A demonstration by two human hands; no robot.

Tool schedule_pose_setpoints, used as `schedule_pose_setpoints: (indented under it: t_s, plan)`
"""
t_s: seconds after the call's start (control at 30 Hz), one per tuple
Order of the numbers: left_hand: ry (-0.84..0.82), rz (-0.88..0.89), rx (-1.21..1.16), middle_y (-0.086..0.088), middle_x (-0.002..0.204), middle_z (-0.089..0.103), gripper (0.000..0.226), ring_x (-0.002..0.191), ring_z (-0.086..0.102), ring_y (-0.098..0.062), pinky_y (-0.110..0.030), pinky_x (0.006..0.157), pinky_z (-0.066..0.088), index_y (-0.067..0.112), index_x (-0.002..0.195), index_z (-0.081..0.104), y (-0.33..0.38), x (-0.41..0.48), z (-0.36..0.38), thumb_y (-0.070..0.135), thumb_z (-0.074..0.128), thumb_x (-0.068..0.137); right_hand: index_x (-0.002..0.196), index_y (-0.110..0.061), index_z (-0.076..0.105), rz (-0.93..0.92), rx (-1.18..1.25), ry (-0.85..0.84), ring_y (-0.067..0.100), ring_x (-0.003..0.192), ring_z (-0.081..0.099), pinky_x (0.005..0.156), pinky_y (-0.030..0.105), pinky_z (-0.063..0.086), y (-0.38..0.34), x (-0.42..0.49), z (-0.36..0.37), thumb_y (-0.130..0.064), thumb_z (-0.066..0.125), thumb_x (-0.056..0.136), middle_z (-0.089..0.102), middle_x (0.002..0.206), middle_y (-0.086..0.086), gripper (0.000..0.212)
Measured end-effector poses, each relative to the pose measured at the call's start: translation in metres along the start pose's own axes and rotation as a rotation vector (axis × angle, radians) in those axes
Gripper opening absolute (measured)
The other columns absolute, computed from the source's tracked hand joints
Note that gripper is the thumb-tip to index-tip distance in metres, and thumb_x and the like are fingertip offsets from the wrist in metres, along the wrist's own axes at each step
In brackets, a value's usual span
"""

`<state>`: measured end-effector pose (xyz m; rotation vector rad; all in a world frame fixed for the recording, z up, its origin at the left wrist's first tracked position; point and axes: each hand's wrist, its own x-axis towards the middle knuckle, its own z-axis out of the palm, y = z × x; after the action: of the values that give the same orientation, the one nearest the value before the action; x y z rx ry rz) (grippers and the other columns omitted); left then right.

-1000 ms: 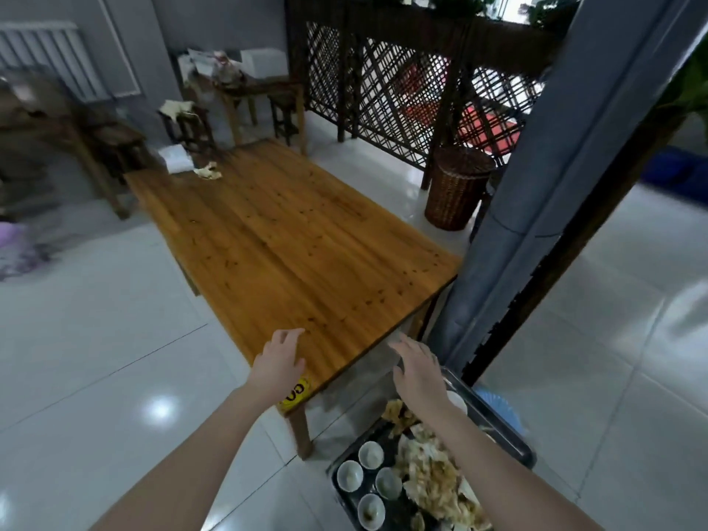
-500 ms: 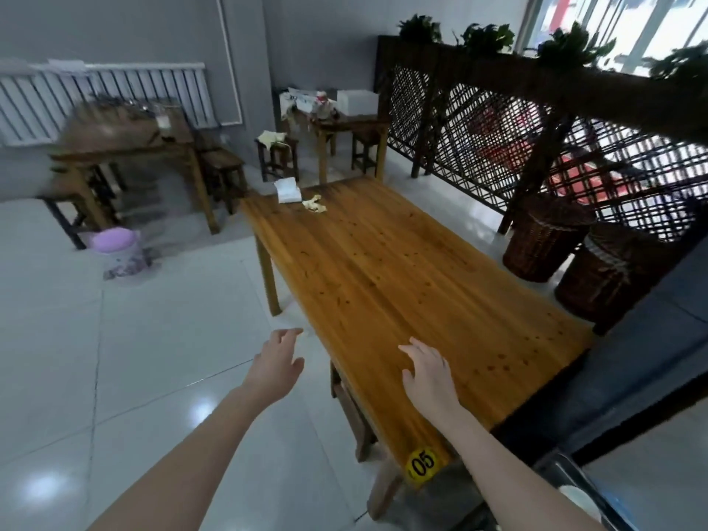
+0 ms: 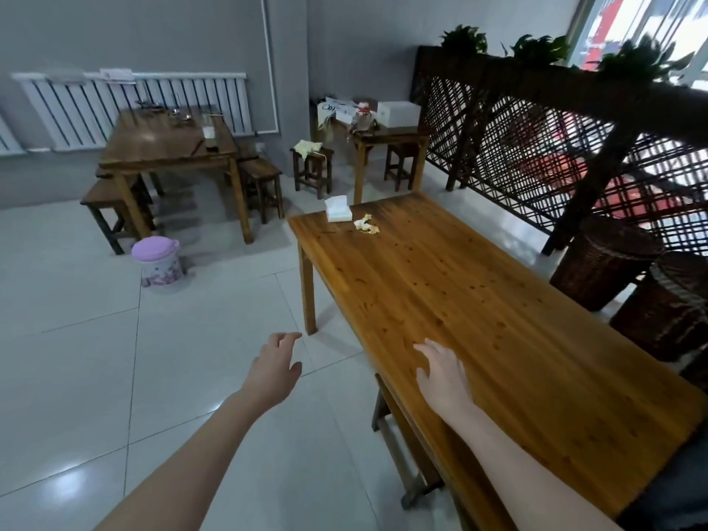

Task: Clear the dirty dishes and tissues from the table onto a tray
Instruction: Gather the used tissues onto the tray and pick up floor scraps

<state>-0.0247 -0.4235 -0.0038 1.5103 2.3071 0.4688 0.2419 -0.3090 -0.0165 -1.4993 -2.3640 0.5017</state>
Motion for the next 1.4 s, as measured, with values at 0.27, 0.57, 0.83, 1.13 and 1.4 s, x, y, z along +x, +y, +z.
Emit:
schedule_pose_setpoints:
  t_s: [0.27,0.57,0.83,1.13,1.4]
  plan:
    - [-0.051,-0.008,0.016,-0.008,0.145,0.032,0.052,0.124,0.044,-0.026,-0.040,0.101,0.041,0.019,0.144,0.031,-0.037,0.104,-0.009,0.020,0.050,0.096,0.138,-0.023,0.044,0.001,0.023,-0.059,0.015,0.137,0.030,0.117,0.035,0.022,-0.028,0.114,0.047,-0.014,0.047,0.097,0.035,0.149,0.000,0.042]
    - [-0.005,0.016,0.008,-0.007,0.147,0.032,0.052,0.129,0.041,-0.025,-0.038,0.106,0.039,0.018,0.146,0.030,-0.035,0.279,-0.056,0.019,0.049,0.097,0.136,-0.021,0.048,0.036,0.031,-0.004,0.017,0.133,0.036,0.115,0.034,0.026,-0.045,0.289,0.049,-0.012,0.050,0.095,0.041,0.146,0.002,0.042]
    - [-0.069,0.039,0.000,-0.007,0.146,0.033,0.051,0.127,0.043,-0.023,-0.034,0.104,0.039,0.018,0.145,0.030,-0.046,0.383,-0.051,0.021,0.047,0.098,0.135,-0.019,0.049,0.048,-0.010,-0.040,0.018,0.129,0.041,0.111,0.036,0.033,-0.043,0.382,0.066,-0.010,0.051,0.094,0.044,0.143,0.003,0.042]
    - [-0.153,0.117,0.004,-0.006,0.151,0.027,0.054,0.129,0.042,-0.025,-0.038,0.106,0.041,0.019,0.147,0.029,-0.055,0.518,-0.055,0.021,0.050,0.097,0.138,-0.022,0.045,0.178,-0.024,-0.031,0.015,0.134,0.037,0.113,0.036,0.030,-0.051,0.489,0.086,-0.009,0.052,0.094,0.042,0.145,0.000,0.047]
    - [-0.236,0.237,0.039,-0.004,0.151,0.027,0.051,0.132,0.038,-0.023,-0.040,0.108,0.038,0.020,0.147,0.030,-0.073,0.665,-0.072,0.022,0.047,0.098,0.142,-0.021,0.038,0.384,-0.021,-0.115,0.017,0.132,0.039,0.109,0.035,0.036,-0.070,0.599,0.121,-0.006,0.049,0.094,0.040,0.145,0.000,0.051]
